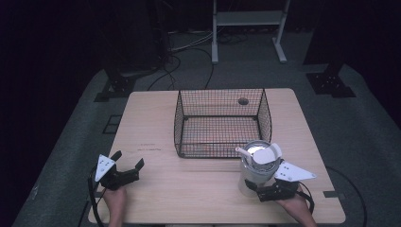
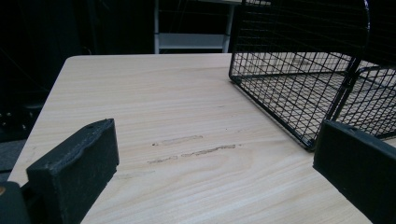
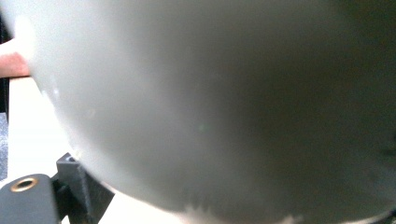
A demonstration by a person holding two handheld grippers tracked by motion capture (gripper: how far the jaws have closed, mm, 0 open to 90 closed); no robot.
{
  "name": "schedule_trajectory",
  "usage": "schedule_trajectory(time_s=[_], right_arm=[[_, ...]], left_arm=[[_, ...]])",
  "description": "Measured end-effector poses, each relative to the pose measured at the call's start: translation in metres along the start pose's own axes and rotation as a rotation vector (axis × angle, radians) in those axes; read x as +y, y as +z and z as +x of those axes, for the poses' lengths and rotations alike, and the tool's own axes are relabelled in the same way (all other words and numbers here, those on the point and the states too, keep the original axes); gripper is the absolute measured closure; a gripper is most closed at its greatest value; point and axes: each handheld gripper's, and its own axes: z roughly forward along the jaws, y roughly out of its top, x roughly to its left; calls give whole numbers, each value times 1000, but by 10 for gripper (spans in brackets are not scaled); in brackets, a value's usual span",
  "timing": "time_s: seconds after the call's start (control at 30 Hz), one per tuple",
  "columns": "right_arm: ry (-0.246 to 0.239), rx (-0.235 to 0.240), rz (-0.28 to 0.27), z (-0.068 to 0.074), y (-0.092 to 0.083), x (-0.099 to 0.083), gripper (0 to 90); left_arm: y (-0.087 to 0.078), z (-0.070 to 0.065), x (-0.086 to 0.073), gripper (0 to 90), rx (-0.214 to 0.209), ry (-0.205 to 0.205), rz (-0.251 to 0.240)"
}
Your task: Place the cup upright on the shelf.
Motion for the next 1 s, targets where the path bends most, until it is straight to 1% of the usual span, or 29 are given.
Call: schedule_trajectory(time_s=[0.33,0.47,0.5,0.57,0.6,0.63,0.67,0.7,0.73,0.9,0.93,0.97,1.0], right_arm=[[-10,-1,17,1,-1,4,84],[11,9,-14,-1,-3,11,84],[21,17,-35,-3,-5,18,84],[24,17,-39,-3,-5,21,85],[30,21,-54,-5,-4,30,84],[34,28,-57,-7,-4,34,84],[34,28,-61,-8,-3,39,84],[34,28,-61,-8,-3,39,84],[25,27,-67,-10,-1,50,84],[18,53,-80,-15,9,78,84],[18,53,-80,-15,9,78,84],[11,53,-79,-16,11,84,84],[7,52,-74,-17,17,95,84]], left_arm=[[0,0,0,0,-2,-2,-2],[0,0,0,0,-3,-2,-2],[0,0,0,0,-3,-3,-2],[-1,0,0,0,-3,-3,-2],[-1,0,0,0,-3,-3,-2],[-1,0,0,0,-3,-3,-2],[-1,0,0,0,-3,-4,-2],[-1,0,0,0,-3,-4,-2],[-1,1,0,0,-4,-4,-2],[-1,1,0,0,-4,-6,-2],[-1,1,0,0,-4,-8,-3],[-1,1,0,0,-4,-9,-4],[-1,1,0,0,-4,-8,-5]])
